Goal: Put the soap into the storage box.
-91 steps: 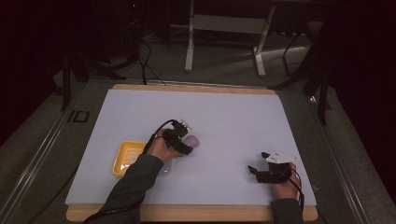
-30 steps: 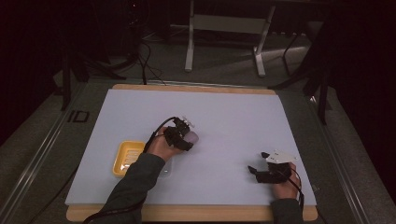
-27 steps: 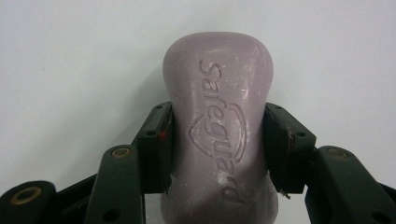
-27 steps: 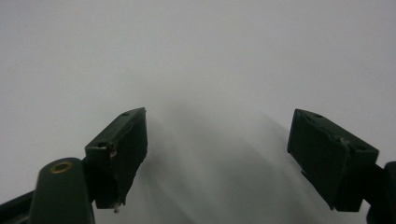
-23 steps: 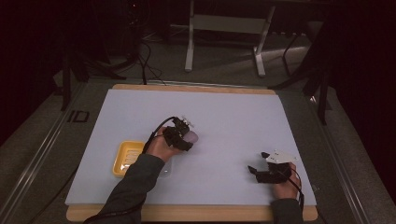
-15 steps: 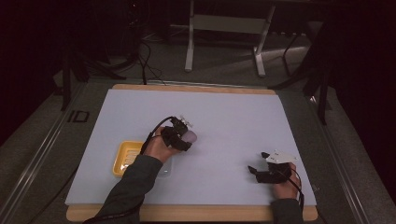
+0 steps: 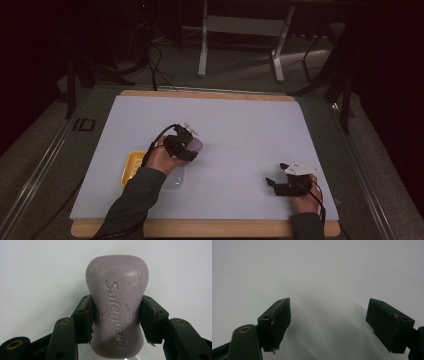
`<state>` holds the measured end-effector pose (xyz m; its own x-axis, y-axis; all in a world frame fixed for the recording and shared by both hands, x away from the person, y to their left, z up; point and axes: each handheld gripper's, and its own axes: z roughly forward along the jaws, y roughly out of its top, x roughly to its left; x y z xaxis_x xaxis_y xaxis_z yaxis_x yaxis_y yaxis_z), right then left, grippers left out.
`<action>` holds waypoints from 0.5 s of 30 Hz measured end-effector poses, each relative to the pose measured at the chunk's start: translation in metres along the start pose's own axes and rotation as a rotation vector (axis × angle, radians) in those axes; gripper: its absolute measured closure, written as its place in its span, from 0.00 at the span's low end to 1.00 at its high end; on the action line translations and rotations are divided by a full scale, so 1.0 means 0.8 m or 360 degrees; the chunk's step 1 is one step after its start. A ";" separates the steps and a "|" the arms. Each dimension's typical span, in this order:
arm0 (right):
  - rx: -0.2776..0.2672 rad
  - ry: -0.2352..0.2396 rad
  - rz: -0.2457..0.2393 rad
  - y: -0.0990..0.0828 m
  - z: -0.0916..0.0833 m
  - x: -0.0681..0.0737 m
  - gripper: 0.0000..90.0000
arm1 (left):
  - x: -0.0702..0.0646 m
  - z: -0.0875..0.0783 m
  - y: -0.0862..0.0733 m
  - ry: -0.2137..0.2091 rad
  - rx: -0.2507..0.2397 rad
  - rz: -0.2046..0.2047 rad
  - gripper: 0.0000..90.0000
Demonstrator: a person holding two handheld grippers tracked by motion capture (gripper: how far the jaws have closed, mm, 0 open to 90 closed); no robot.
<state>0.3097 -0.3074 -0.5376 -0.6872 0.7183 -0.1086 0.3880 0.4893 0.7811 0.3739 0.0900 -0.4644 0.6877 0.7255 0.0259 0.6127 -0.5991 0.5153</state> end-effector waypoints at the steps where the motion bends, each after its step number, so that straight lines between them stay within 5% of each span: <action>1: -0.0001 0.0000 -0.0001 0.000 0.000 0.000 0.22 | 0.000 -0.002 -0.001 0.0000 -0.0007 -0.0004 0.55; 15: -0.0002 -0.0002 -0.0001 0.000 0.000 0.000 0.22 | 0.003 -0.022 -0.010 -0.0029 -0.0061 -0.0024 0.55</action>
<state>0.3094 -0.3074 -0.5375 -0.6865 0.7188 -0.1100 0.3866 0.4890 0.7819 0.3635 0.1027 -0.4533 0.6855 0.7281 0.0024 0.6082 -0.5743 0.5480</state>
